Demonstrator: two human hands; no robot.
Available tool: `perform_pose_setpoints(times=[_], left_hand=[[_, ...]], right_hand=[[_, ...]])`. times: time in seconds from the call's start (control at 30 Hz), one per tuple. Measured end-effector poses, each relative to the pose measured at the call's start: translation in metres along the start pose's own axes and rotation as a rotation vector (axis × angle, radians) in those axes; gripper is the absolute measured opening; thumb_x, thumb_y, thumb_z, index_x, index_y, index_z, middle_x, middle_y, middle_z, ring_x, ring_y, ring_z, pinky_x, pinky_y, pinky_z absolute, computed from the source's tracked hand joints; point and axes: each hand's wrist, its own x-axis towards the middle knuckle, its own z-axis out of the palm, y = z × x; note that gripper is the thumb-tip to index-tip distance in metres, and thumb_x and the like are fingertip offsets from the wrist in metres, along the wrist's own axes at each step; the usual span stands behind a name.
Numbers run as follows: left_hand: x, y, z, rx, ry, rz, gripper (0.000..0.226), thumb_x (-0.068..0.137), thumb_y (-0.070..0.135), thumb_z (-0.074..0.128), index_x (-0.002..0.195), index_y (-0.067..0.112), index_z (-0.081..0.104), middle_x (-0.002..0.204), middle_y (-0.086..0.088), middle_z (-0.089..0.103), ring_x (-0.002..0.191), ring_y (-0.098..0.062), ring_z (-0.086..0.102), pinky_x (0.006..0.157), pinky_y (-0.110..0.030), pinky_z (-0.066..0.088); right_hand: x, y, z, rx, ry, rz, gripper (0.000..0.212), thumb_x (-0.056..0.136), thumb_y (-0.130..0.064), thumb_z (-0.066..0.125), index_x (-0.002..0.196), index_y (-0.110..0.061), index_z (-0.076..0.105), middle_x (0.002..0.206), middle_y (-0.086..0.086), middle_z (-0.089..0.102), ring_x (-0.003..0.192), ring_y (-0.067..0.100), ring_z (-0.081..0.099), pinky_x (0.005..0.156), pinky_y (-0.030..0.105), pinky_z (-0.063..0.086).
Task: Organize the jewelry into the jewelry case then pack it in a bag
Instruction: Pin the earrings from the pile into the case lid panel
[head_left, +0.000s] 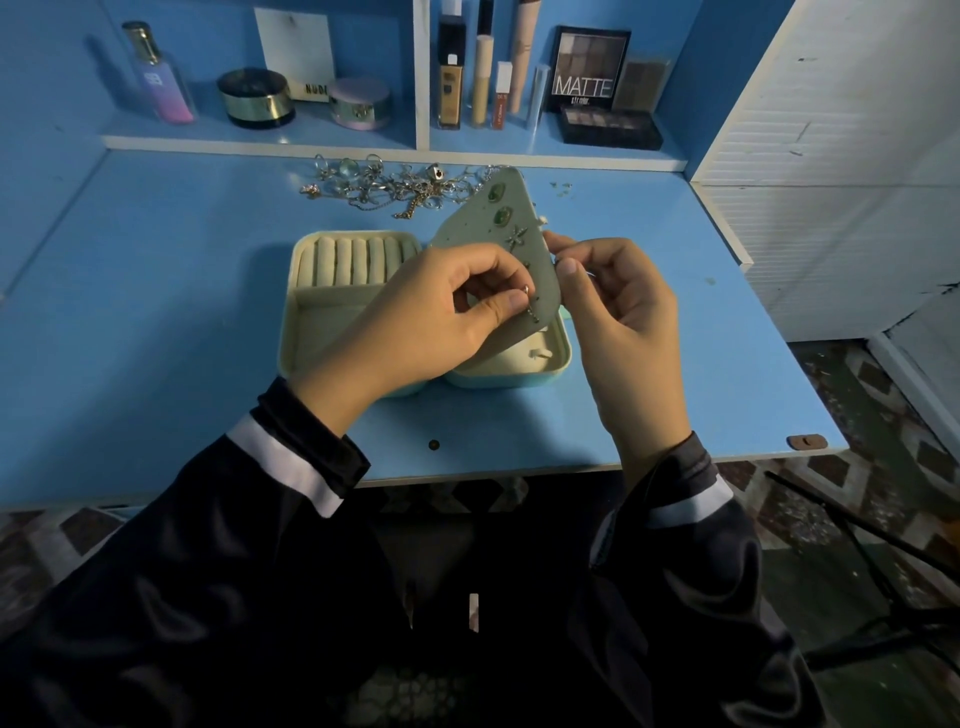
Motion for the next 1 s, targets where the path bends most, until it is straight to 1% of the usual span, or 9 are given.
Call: perform_pose_setpoints(times=[0.07,0.17,0.23,0.37,0.5,0.63,0.77,0.87,1.0], left_hand=[[-0.001,0.001,0.001,0.008,0.010,0.010,0.013,0.088,0.024,0.063,0.085,0.037,0.063,0.078,0.022,0.064,0.076,0.005,0.057,0.072,-0.010,0.040],[-0.003,0.001,0.002,0.015,0.038,0.019,0.011,0.089,0.021,0.064,0.088,0.032,0.065,0.081,0.018,0.064,0.076,0.004,0.056,0.071,-0.009,0.039],[-0.004,0.000,0.004,-0.005,0.066,0.020,0.009,0.089,0.021,0.064,0.090,0.030,0.065,0.081,0.018,0.064,0.075,0.002,0.056,0.068,-0.012,0.040],[-0.008,-0.001,0.010,-0.022,0.130,0.023,0.008,0.088,0.020,0.065,0.093,0.026,0.066,0.082,0.017,0.065,0.075,-0.001,0.058,0.066,-0.021,0.044],[-0.010,0.000,0.011,-0.003,0.184,0.051,0.006,0.089,0.016,0.066,0.094,0.018,0.067,0.084,0.015,0.064,0.079,-0.002,0.058,0.071,-0.018,0.043],[-0.014,0.001,0.014,0.111,0.256,0.132,0.004,0.091,0.010,0.066,0.092,0.013,0.069,0.087,0.007,0.064,0.083,-0.002,0.058,0.074,-0.017,0.042],[-0.020,0.001,0.017,0.201,0.349,0.212,0.005,0.092,0.008,0.066,0.094,0.008,0.071,0.091,0.002,0.066,0.087,0.000,0.058,0.080,-0.014,0.041],[-0.026,0.000,0.017,0.195,0.398,0.244,0.009,0.093,0.011,0.066,0.099,0.005,0.072,0.096,0.000,0.068,0.094,-0.005,0.061,0.083,-0.017,0.044],[-0.036,-0.002,0.015,0.151,0.413,0.242,0.023,0.092,0.022,0.068,0.109,0.007,0.071,0.106,0.000,0.068,0.102,-0.009,0.063,0.086,-0.024,0.050]], right_hand=[[0.000,0.000,0.000,-0.001,0.001,0.000,0.008,0.097,0.001,0.049,0.095,0.005,0.057,0.110,0.017,0.068,0.110,0.025,0.065,0.093,0.043,0.053],[0.000,0.000,0.001,0.006,0.007,0.006,0.008,0.097,0.002,0.049,0.096,0.006,0.056,0.111,0.017,0.068,0.104,0.016,0.067,0.088,0.032,0.054],[0.000,0.001,0.001,0.013,0.013,0.008,0.008,0.097,0.003,0.049,0.096,0.006,0.056,0.110,0.017,0.068,0.101,0.013,0.067,0.086,0.028,0.053],[0.000,0.002,0.000,0.003,0.016,0.005,0.008,0.097,0.000,0.050,0.094,0.002,0.057,0.109,0.017,0.069,0.098,0.014,0.067,0.086,0.032,0.053],[-0.001,0.002,0.003,0.017,0.019,-0.008,0.008,0.096,-0.001,0.051,0.093,0.002,0.058,0.110,0.018,0.068,0.105,0.018,0.066,0.091,0.034,0.053],[-0.001,0.000,0.005,0.050,0.027,0.010,0.008,0.096,0.001,0.051,0.094,0.003,0.058,0.111,0.020,0.068,0.102,0.014,0.067,0.087,0.028,0.052],[-0.002,-0.003,0.007,0.099,0.022,0.037,0.007,0.097,-0.001,0.052,0.093,0.001,0.058,0.113,0.020,0.067,0.108,0.018,0.066,0.093,0.036,0.053],[-0.003,-0.004,0.011,0.179,0.010,0.061,0.009,0.096,-0.004,0.053,0.090,-0.004,0.059,0.111,0.016,0.069,0.110,0.026,0.065,0.093,0.040,0.052],[-0.006,-0.005,0.018,0.270,0.010,0.094,0.009,0.095,-0.007,0.053,0.090,-0.007,0.061,0.108,0.015,0.070,0.102,0.028,0.066,0.086,0.035,0.051]])
